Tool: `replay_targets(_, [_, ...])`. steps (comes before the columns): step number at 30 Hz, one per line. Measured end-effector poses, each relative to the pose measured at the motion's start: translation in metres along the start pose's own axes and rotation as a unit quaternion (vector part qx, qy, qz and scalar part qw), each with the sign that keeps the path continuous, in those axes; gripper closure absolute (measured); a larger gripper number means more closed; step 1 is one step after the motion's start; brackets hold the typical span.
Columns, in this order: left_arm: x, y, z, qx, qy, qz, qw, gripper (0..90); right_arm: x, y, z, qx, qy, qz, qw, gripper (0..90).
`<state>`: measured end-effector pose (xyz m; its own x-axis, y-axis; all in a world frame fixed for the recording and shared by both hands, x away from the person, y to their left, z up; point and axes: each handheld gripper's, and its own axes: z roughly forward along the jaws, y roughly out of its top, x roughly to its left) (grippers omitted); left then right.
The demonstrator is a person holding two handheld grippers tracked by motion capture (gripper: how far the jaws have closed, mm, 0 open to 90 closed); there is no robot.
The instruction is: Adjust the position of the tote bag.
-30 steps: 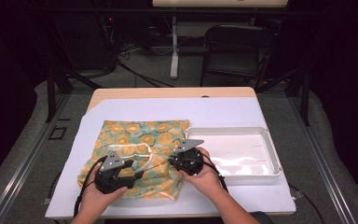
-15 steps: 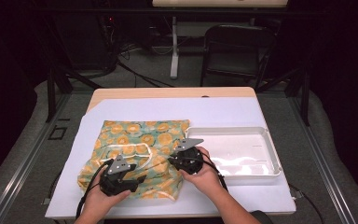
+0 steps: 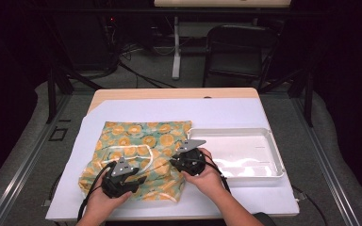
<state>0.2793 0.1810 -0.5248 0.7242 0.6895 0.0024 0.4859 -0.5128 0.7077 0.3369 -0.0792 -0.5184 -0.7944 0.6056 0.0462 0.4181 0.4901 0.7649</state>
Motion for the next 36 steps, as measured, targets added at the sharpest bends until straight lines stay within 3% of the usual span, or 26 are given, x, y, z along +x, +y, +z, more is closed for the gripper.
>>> replay_targets(7, [-0.0039,0.0005,0.0023,0.011,-0.022,0.015,0.9996,65.3,0.0002,0.0001,0.0003,-0.002,0.002,0.001,1.0000,77.6])
replay_targets(13, [-0.0071,0.0002,0.0051,0.022,-0.020,0.026,0.9992,72.2,0.0005,0.0002,0.0004,-0.003,0.002,0.001,1.0000,76.2])
replay_targets(36, [-0.0042,0.0016,0.0009,0.020,-0.030,0.019,0.9992,89.2,0.0012,0.0005,-0.0003,-0.007,0.006,0.009,0.9999,67.7])
